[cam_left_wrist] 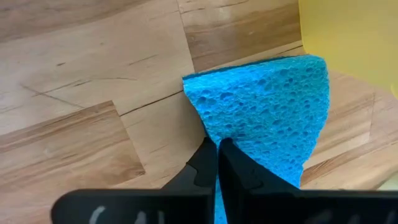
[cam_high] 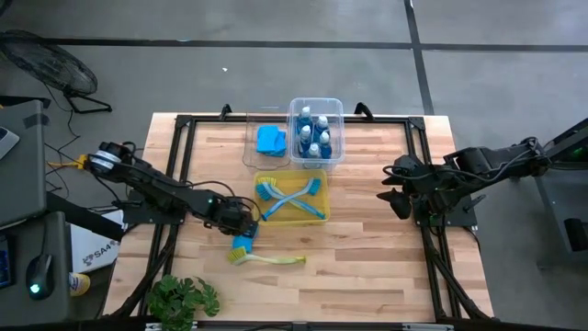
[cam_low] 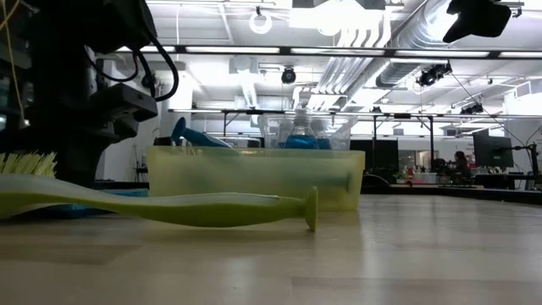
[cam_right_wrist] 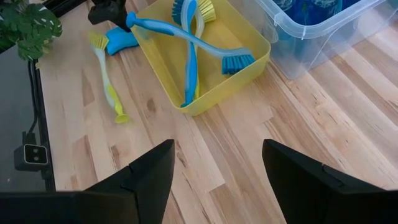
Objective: Pick & Place Kitchen Sink Supplies
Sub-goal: Put the blue sponge into the transparent bin
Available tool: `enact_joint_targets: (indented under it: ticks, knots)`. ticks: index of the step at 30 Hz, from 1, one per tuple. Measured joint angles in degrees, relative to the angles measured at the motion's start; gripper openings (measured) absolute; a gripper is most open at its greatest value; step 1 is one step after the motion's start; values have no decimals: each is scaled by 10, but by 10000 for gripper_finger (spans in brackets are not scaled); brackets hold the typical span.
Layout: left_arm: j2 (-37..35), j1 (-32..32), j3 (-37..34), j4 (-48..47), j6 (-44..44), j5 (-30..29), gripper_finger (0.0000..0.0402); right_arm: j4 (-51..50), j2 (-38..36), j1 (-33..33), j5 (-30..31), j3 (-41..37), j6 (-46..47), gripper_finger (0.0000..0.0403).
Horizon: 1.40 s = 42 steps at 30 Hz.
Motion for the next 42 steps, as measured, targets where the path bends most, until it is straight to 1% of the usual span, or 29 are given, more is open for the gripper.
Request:
enact_joint_targets:
  ticks: [3, 10, 13, 20, 25, 30, 38, 42]
  knots:
    - [1, 0, 12, -21, 0, 2, 1, 0, 0, 0, 0, 0, -1, 236]
    - [-5, 0, 52, -132, 2, 16, 0, 0, 0, 0, 0, 0, -10, 236]
    - [-15, 0, 67, -176, 3, 16, 0, 0, 0, 0, 0, 0, -10, 236]
    - [-50, 0, 93, -237, 2, 5, 0, 0, 0, 0, -1, 0, -10, 236]
    - [-68, 0, 109, -266, 2, 1, 0, 0, 0, 0, -7, 0, -25, 236]
    - [-84, 0, 115, -269, -2, -13, 0, 0, -9, 0, -6, 0, -32, 236]
    - [-85, 0, 116, -269, 13, -17, 0, 0, -27, 0, -5, 0, -29, 236]
    - [-85, 0, 116, -287, 13, -27, 0, 5, -31, 0, -5, 0, -29, 236]
